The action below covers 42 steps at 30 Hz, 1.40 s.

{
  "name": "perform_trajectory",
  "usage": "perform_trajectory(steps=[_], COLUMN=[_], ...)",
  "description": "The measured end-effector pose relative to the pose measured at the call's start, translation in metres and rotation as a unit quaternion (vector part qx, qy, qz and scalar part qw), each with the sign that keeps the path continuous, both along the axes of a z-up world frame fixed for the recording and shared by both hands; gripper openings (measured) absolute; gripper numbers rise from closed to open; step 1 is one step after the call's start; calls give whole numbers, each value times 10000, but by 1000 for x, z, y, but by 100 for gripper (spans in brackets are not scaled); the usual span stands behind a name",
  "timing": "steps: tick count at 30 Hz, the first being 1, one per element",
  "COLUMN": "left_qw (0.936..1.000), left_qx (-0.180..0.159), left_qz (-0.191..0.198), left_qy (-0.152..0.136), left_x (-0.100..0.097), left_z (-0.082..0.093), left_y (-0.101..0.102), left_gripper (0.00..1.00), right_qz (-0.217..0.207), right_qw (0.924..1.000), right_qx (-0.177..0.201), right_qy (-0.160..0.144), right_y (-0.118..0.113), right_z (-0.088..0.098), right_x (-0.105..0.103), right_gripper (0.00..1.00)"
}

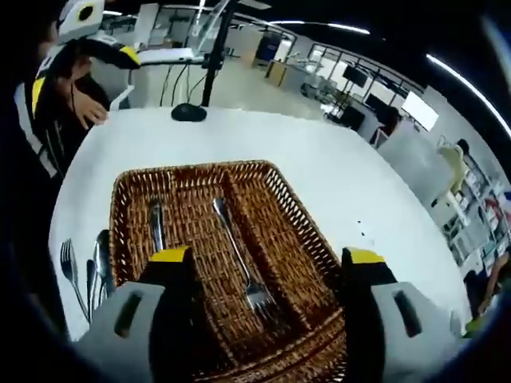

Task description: Arrange the knives, forks, and spoons in their matching storage slots by inserting each utensil handle-first until every utensil is classified and aligned in the correct compartment

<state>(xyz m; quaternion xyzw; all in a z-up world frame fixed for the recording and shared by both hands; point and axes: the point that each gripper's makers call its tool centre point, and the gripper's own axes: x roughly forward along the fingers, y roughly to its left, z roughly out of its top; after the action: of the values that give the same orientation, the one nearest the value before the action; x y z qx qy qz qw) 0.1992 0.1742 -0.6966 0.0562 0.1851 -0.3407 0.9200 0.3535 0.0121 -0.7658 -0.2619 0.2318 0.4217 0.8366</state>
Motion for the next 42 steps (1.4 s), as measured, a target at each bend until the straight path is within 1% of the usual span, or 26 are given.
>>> perform_trajectory(steps=[1,2,3,4,5,6,8,10,12,13,14,15,16,17,18,19,23,26,27,29,30,33,35,37,42], left_qw=[10000,10000,10000,10000,10000,9999,10000,10000,10000,10000,9999,9998,9999,9999,9999,9999,10000,10000,10000,9998,9997,9995,9995,9996,9996], left_qx=[-6,-13,-30,-46,-57,-58,-38,-46,-15,10,63,66,56,42,56,75,34,9,4,-100,-128,26,76,40,91], left_qz=[-24,-38,-54,-68,-77,-81,-68,-65,-77,-68,-20,3,4,15,24,22,-2,-10,-29,-119,-153,-210,-214,-194,-161], left_qy=[-21,-36,-35,-28,-11,-10,-32,-33,-53,-65,-134,-166,-157,-122,-119,-127,-83,-33,-49,-159,-166,-253,-233,-216,-210], left_x=[1,2,3,3,4,5,8,9,10,10,12,13,14,14,14,14,12,11,9,5,2,-3,-7,-11,-18], left_z=[1,2,2,1,1,-1,-3,-4,-5,-6,-5,-5,-5,-6,-6,-6,-7,-9,-10,-5,-3,0,1,4,4], left_y=[-2,-4,-6,-7,-8,-10,-11,-12,-13,-13,-11,-10,-10,-10,-10,-10,-12,-13,-14,-18,-19,-20,-18,-16,-12], left_gripper=[99,99,99,99,99,99,99,99,99,99,99,99,99,99,99,99,99,99,99,99,99,99,99,99,99], right_qz=[-145,-238,-272,-272,-307,-283,-318,-387,-544,-599,-662,-723,-809,-848,-975,-1032,-1251,-1341,-1374,-1421,-1466,-1551,-1562,-1545,-1503], right_qw=[9995,9990,9989,9990,9987,9984,9979,9975,9967,9962,9956,9949,9940,9933,9899,9886,9856,9835,9829,9831,9829,9816,9823,9831,9839], right_qx=[237,345,381,358,356,324,396,470,491,563,612,639,671,719,977,1059,1096,1181,1198,1122,1079,1105,1018,974,949], right_qy=[170,176,70,-7,-211,-368,-407,-358,-355,-296,-265,-281,-313,-324,-310,-271,-291,-287,-265,-275,-286,-167,-151,-147,-176], right_y=[-3,-6,-10,-14,-16,-20,-25,-30,-39,-43,-47,-52,-60,-62,-66,-69,-90,-101,-106,-116,-123,-134,-140,-144,-150], right_z=[4,8,14,16,21,25,30,31,33,33,33,32,31,31,35,35,38,43,45,46,47,46,44,43,44], right_x=[-4,-4,-5,-7,-6,-9,-18,-26,-33,-38,-41,-44,-47,-48,-53,-56,-73,-82,-88,-97,-104,-119,-129,-138,-150], right_gripper=[92,93,94,98,99,100,100,100,100,100,100,100,100,100,100,100,100,100,100,100,100,100,100,100,100])
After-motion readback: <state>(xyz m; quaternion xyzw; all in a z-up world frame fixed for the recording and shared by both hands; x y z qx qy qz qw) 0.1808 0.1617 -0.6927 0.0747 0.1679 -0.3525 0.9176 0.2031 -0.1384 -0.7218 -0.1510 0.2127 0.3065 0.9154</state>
